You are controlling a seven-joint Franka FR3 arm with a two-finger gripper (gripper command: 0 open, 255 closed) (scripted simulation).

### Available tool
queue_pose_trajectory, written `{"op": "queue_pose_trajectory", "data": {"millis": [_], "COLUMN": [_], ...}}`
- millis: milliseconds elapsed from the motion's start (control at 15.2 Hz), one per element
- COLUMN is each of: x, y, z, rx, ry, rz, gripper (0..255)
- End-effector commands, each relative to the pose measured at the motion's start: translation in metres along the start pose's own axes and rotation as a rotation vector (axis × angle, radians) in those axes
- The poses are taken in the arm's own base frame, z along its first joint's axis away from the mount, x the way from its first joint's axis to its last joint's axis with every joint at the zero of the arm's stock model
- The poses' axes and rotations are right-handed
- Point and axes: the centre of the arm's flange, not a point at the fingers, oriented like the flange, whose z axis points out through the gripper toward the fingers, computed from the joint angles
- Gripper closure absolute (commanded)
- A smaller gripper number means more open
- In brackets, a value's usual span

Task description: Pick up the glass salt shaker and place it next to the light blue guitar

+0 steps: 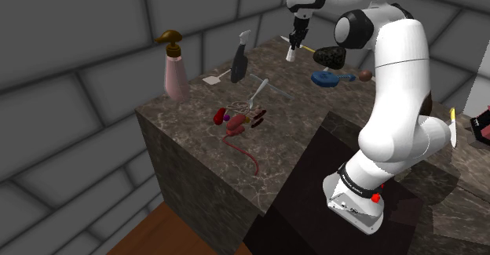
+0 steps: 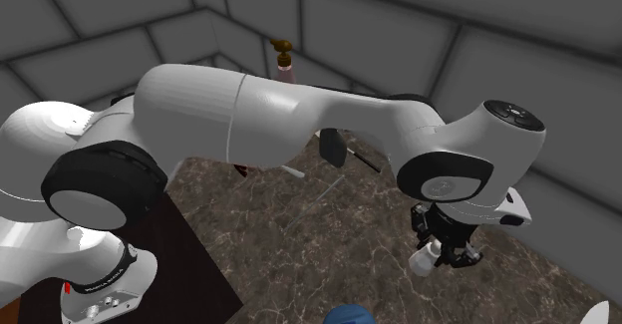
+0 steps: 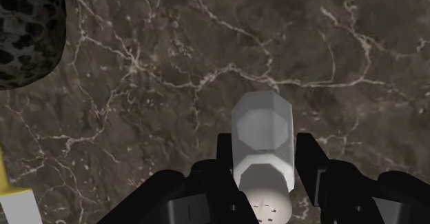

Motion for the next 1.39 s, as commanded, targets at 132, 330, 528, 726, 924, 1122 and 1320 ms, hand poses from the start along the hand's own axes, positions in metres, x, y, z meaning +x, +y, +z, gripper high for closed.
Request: {"op": "queue_pose_trajectory", "data": {"millis": [132,330,528,726,924,1122,1320], "x": [0.0,0.0,0.0,0.0,0.0,0.0,0.0], "y": [-0.002,-0.002,-0.002,-0.002,-0.002,-0.002,-0.002], "z": [0.019,0.019,0.019,0.019,0.019,0.006,-0.031], "rx": [0.0,0.0,0.0,0.0,0.0,0.0,0.0], "ry": [0.0,0.0,0.0,0.0,0.0,0.0,0.0], "rz": [0.0,0.0,0.0,0.0,0.0,0.0,0.0], "gripper": [255,255,255,0,0,0,0]}}
